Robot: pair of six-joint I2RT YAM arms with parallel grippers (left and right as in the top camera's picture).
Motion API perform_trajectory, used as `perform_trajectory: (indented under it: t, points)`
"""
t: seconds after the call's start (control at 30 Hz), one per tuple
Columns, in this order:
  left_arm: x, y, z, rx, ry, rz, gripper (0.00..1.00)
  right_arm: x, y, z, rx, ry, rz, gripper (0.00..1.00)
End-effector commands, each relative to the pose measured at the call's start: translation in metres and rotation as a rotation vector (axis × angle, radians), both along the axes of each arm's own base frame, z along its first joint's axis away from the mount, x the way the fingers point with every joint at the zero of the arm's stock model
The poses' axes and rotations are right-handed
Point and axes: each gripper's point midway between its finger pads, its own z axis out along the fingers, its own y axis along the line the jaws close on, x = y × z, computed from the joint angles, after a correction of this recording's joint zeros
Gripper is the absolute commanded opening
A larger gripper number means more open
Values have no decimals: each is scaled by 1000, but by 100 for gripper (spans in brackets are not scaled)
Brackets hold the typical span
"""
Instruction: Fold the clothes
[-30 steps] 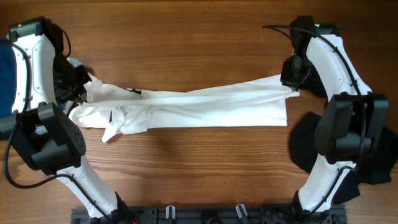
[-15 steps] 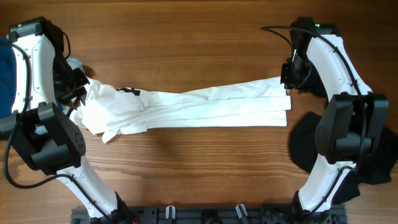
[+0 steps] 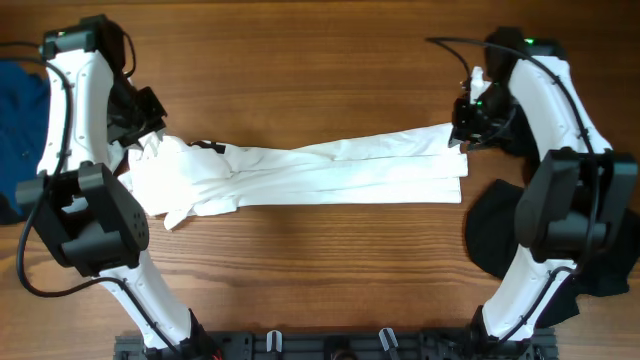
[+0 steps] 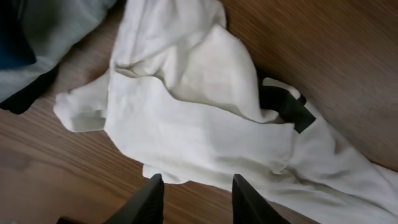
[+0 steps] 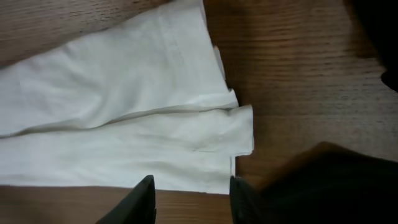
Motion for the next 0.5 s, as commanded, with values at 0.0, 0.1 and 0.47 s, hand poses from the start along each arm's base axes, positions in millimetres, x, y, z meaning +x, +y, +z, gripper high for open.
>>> perform_trajectory:
  t: [0.0,0.1,0.47]
  points:
    - [3,-14,4,-13,-20,-22,36,0,14,11,122,-49,88,42]
    - [7,-22,2,-12,-29,-43,36,-7,4,-6,34,-17,88,43]
    - [1,-28,-12,-16,1,-58,35,-3,-25,-63,-155,-61,-167,22]
